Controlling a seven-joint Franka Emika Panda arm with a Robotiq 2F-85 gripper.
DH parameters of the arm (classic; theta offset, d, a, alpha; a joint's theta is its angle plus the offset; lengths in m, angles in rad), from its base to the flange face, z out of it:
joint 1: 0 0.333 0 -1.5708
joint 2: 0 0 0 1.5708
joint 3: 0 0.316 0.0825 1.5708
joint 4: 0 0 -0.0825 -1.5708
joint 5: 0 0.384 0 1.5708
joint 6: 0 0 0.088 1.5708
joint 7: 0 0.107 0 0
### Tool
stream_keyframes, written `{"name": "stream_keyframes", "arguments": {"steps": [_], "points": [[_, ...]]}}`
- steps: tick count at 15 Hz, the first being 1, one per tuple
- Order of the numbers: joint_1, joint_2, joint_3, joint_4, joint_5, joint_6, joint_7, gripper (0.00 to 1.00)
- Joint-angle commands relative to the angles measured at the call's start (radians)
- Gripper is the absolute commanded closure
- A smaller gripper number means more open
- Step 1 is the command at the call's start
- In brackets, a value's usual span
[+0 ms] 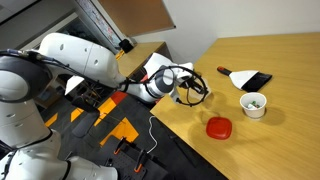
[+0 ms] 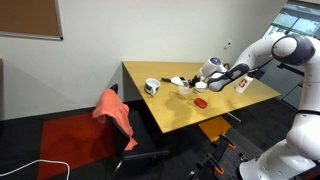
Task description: Pour the contents from the clear bowl into the white bowl
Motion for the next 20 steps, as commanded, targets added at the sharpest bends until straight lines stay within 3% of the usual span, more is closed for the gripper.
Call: {"name": "stream_keyframes", "arguments": {"steps": [1,5,8,12,19,20], "points": [[-0.034,0.055,0.052,0.035,0.288,0.019,-0.257,0.97],[-0.007,0.096,0.066,0.092,0.661,-0.027,-0.567,0.97],[0.009,0.121,0.054,0.14,0.806,-0.058,-0.694,0.97],[0.044,0.148,0.018,0.191,0.882,-0.116,-0.763,0.97],[0.124,0.191,-0.065,0.261,0.885,-0.234,-0.759,0.97],[0.134,0.195,-0.074,0.267,0.882,-0.238,-0.757,0.61]]}}
